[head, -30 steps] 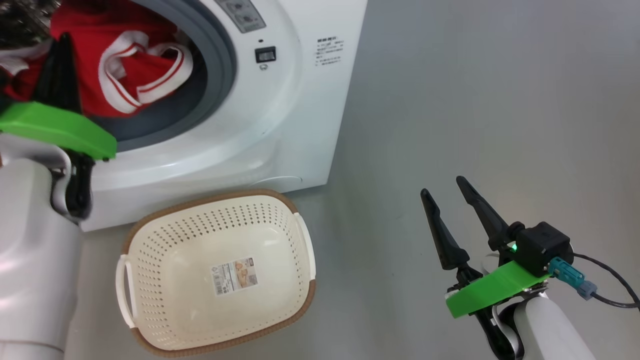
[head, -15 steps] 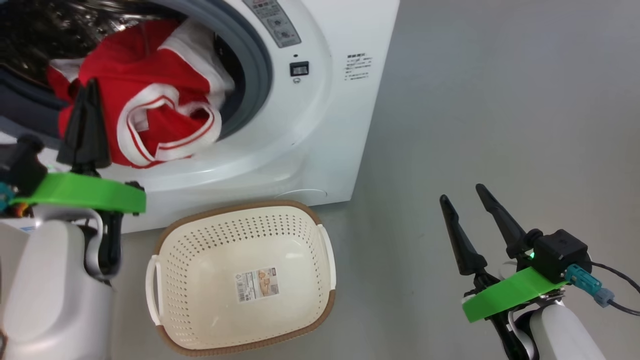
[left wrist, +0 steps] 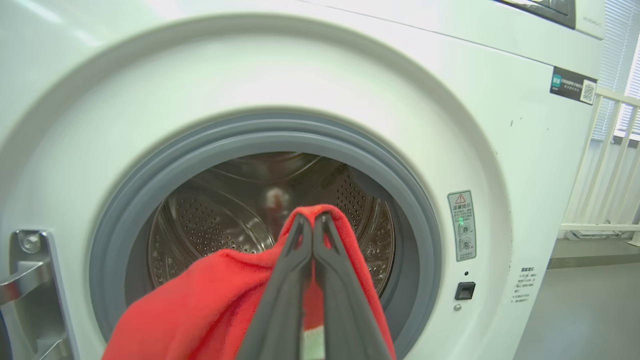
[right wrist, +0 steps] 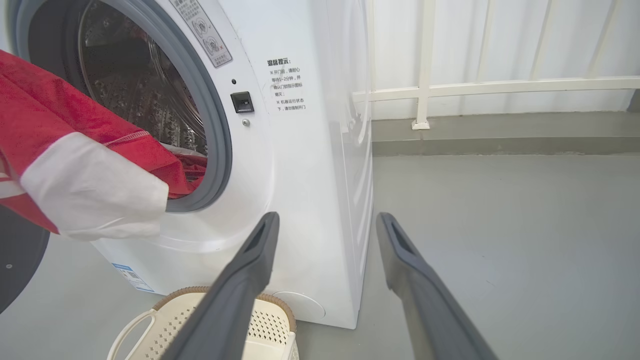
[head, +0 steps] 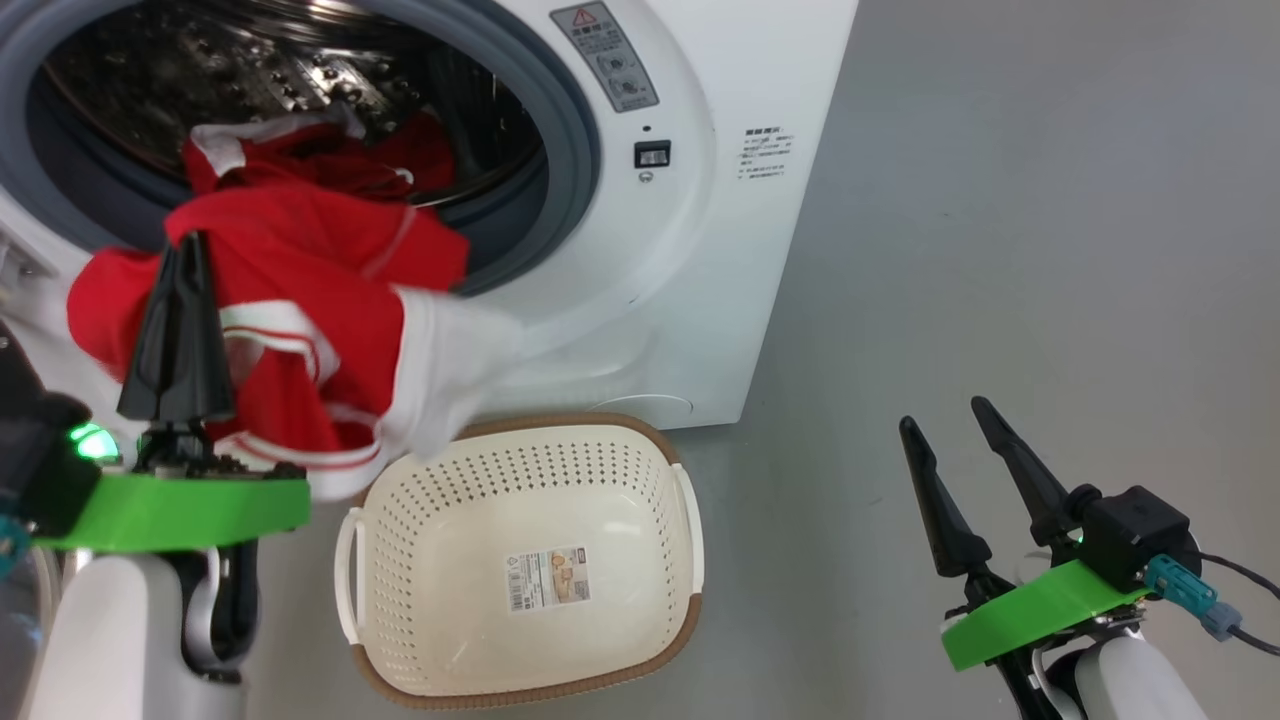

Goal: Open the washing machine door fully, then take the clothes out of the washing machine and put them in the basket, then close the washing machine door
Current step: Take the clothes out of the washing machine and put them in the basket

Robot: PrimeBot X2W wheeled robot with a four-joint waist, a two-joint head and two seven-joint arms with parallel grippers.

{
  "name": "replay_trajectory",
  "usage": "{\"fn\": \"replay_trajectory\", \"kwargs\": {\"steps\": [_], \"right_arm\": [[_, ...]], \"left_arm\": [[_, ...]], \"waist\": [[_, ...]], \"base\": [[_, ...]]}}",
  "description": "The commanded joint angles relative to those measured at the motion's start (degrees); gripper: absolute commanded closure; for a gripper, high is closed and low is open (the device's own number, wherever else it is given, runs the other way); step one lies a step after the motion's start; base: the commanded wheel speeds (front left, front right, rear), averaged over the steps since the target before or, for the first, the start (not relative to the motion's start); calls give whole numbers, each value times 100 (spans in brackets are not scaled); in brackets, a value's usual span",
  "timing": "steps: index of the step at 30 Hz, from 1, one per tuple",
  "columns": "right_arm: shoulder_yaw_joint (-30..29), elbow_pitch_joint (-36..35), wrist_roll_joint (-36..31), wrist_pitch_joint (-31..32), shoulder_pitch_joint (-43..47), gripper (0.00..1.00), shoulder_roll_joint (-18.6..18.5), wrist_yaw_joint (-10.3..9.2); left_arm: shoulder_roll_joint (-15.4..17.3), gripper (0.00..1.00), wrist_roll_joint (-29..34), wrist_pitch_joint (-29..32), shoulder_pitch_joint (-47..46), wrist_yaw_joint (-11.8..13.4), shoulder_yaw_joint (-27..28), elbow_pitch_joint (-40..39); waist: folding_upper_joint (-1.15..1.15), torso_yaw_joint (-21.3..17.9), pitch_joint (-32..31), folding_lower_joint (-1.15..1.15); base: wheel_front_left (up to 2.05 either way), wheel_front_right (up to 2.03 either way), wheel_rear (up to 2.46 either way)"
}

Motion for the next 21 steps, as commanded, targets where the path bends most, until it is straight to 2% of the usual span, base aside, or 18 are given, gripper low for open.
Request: {"fn": "replay_trajectory", "kwargs": {"steps": [1, 6, 11, 17, 21], "right_arm": [[77, -158, 27, -68, 88, 0, -41, 9], [58, -175, 31, -68, 120, 0, -79, 9], [85, -180, 33, -68, 106, 0, -86, 9], [109, -213, 33, -68, 96, 0, -66, 9], [139, -227, 28, -68, 39, 0, -31, 9]], "left_arm": [[122, 100, 69, -52, 79, 46, 204, -386], [64, 100, 121, 0, 441, 106, 81, -877], [-29, 100, 119, 54, 764, 146, -99, -997], [-161, 100, 99, 24, 1037, 118, -422, -444], [-220, 100, 95, -16, 959, 44, -635, 340]], "waist": [[0, 46, -40, 0], [0, 109, -66, 0], [0, 109, -48, 0], [0, 63, 56, 0], [0, 3, 200, 0]], "base": [[0, 0, 0], [0, 0, 0], [0, 0, 0], [0, 0, 0], [0, 0, 0]]}}
